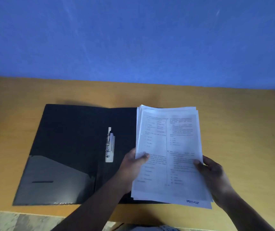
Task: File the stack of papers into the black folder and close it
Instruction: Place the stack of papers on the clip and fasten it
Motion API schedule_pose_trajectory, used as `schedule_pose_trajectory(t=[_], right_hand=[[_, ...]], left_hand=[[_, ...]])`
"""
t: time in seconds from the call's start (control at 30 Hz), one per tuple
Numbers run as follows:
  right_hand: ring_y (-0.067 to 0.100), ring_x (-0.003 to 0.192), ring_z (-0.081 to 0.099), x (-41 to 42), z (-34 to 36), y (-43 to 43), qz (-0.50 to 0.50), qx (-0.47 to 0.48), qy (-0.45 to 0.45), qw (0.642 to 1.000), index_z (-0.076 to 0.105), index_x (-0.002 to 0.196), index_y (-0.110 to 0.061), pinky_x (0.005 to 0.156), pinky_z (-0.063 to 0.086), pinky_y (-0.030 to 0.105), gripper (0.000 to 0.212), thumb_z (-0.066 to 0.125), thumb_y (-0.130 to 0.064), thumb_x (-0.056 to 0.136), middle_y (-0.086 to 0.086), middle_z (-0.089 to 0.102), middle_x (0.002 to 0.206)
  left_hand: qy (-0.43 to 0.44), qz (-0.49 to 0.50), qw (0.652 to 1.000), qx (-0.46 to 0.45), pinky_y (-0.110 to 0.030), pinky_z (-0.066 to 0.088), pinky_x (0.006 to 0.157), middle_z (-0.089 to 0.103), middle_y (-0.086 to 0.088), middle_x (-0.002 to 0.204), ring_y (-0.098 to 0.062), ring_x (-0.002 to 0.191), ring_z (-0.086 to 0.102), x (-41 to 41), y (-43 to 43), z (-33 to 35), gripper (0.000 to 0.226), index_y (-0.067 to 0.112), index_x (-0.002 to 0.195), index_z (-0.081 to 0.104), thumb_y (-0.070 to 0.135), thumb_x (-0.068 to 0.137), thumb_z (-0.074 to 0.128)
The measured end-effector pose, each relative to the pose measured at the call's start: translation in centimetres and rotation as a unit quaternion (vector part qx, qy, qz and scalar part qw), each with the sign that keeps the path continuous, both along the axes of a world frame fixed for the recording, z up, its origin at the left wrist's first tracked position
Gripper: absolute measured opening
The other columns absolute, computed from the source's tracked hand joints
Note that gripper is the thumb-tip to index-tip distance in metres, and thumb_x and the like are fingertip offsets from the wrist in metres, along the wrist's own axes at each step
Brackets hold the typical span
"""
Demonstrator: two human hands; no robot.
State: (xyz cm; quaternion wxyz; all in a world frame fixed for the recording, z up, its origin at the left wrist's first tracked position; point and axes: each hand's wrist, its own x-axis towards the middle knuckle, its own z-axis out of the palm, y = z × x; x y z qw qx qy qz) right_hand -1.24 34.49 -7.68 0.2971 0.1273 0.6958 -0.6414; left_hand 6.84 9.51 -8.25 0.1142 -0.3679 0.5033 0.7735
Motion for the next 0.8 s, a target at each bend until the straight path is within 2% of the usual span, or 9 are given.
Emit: schedule_pose_trajectory(t=[0.1,0.17,0.27,0.37,0.43,0.63,0.8], right_hand=[[0.043,0.101,0.072,0.7,-0.2,-2.3,0.039,-0.034,-0.015,0.999,0.073,0.112,-0.004,0.089,0.057,0.056,0.026,0.067,-0.012,0.089,0.019,0.077,0.110],[0.045,0.104,0.070,0.9,-0.1,-3.8,0.059,-0.050,-0.012,0.997,0.073,0.111,-0.002,0.095,0.053,0.060,0.030,0.070,-0.015,0.083,0.020,0.076,0.113],[0.042,0.103,0.072,1.0,0.2,-6.2,0.067,-0.058,0.017,0.996,0.075,0.105,-0.004,0.091,0.057,0.057,0.029,0.074,-0.018,0.079,0.020,0.076,0.111],[0.031,0.092,0.077,0.6,0.8,-8.3,0.071,-0.066,0.063,0.993,0.080,0.096,-0.011,0.072,0.063,0.037,0.022,0.075,-0.020,0.077,0.014,0.079,0.105],[0.024,0.089,0.078,0.3,1.6,-9.3,0.080,-0.066,0.098,0.990,0.081,0.094,-0.018,0.067,0.061,0.028,0.020,0.076,-0.023,0.076,0.007,0.081,0.100],[0.017,0.097,0.076,-0.3,4.7,-10.6,0.099,-0.081,0.194,0.973,0.080,0.102,-0.026,0.072,0.059,0.023,0.026,0.077,-0.027,0.077,-0.003,0.080,0.106],[0.019,0.103,0.074,0.0,6.6,-10.6,0.115,-0.107,0.258,0.953,0.075,0.109,-0.026,0.079,0.060,0.027,0.031,0.075,-0.012,0.082,0.000,0.078,0.110]], left_hand=[[0.018,-0.032,0.999,-0.005,-0.048,0.058,0.087,0.076,-0.008,0.111,-0.028,0.102,0.073,1.9,-3.1,0.1,0.021,0.017,0.115,0.068,0.016,0.095,0.065],[0.042,-0.047,0.998,0.008,-0.047,0.057,0.090,0.075,-0.008,0.115,-0.028,0.107,0.071,2.9,-4.7,0.5,0.026,0.016,0.118,0.067,0.016,0.092,0.067],[0.066,-0.046,0.997,0.001,-0.037,0.059,0.085,0.076,-0.005,0.114,-0.025,0.107,0.071,3.7,-6.2,1.3,0.028,0.014,0.119,0.067,0.010,0.091,0.067],[0.090,-0.026,0.994,-0.053,-0.041,0.059,0.088,0.076,-0.005,0.112,-0.024,0.104,0.072,3.5,-7.3,2.2,0.028,0.010,0.117,0.067,0.005,0.090,0.069],[0.120,-0.009,0.989,-0.089,-0.042,0.059,0.088,0.076,-0.003,0.112,-0.022,0.104,0.072,3.3,-8.0,3.2,0.028,0.012,0.116,0.068,0.005,0.089,0.070],[0.228,0.037,0.956,-0.179,-0.027,0.059,0.083,0.075,0.011,0.111,-0.010,0.106,0.070,3.1,-8.5,6.6,0.036,0.039,0.107,0.072,0.011,0.085,0.076],[0.302,0.044,0.931,-0.198,-0.023,0.058,0.078,0.077,0.007,0.106,-0.015,0.102,0.073,3.0,-7.8,8.8,0.030,0.034,0.103,0.075,0.009,0.086,0.075]])
